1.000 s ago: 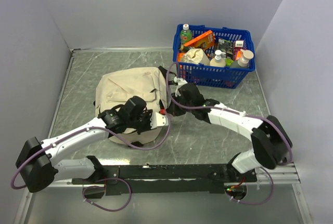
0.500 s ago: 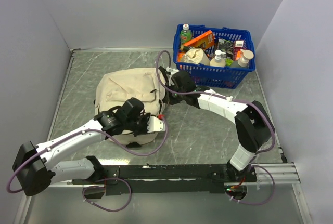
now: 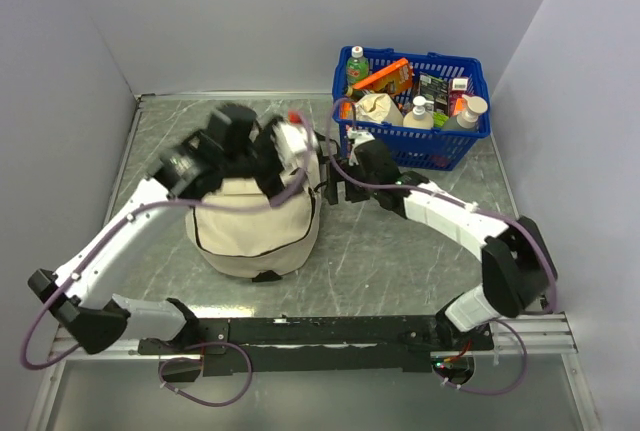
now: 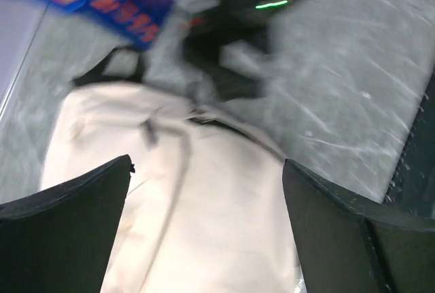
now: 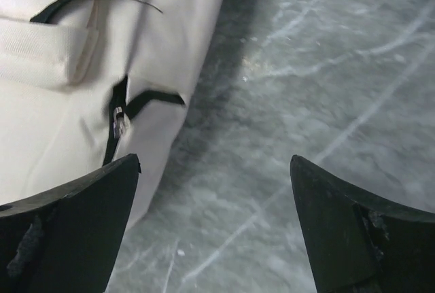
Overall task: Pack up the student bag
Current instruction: Reset both arms
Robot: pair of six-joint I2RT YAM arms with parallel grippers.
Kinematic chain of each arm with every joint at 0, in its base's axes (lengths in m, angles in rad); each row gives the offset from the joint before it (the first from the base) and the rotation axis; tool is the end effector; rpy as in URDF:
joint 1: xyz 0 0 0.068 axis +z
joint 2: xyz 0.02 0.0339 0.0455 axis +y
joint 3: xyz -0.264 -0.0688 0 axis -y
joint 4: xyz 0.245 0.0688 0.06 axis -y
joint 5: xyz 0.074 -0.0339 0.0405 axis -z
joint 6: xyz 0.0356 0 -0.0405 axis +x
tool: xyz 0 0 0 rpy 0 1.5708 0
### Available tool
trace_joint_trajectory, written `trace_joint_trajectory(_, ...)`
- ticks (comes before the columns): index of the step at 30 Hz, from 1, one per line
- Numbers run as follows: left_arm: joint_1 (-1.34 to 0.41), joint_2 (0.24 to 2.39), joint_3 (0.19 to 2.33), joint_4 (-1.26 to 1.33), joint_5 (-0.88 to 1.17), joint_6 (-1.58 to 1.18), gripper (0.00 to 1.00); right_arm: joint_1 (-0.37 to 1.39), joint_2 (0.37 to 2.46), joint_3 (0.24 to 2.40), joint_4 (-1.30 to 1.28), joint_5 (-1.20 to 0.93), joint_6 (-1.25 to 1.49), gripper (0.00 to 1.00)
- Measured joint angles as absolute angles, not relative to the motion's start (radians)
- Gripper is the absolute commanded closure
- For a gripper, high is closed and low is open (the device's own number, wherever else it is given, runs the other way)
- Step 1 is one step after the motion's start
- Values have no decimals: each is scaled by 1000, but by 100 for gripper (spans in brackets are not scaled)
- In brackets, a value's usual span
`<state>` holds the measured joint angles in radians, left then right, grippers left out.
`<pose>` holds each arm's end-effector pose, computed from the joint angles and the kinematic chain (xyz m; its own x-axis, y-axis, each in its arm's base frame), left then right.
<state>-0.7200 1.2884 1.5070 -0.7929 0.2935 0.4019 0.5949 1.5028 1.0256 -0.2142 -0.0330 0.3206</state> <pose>0.1912 -0.1814 0.4200 -0.0575 0.5485 -0.8342 0.9087 0.3748 0.1838 0.2740 0.1868 0.2478 -0.6843 -0.0828 -0.7245 -0.3851 0.8847 0.2627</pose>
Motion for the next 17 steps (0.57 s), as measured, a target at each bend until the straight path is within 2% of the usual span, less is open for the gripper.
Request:
trace_joint_trajectory(4, -451, 1365, 1633, -851, 315, 349, 4, 576, 1369, 984, -262, -7, 324, 0)
trace_joint_trajectory(8, -235, 1402, 1639, -862, 327, 309, 4, 564, 1216, 976, -276, -15, 316, 0)
trace_joint_trajectory(11, -147, 1384, 1564, -843, 336, 268, 4, 564, 1159, 992, -307, -19, 312, 0)
trace_joint_trajectory(17, -83, 1356, 1388, -805, 395, 223, 4, 565, 1163, 996, -361, -19, 300, 0)
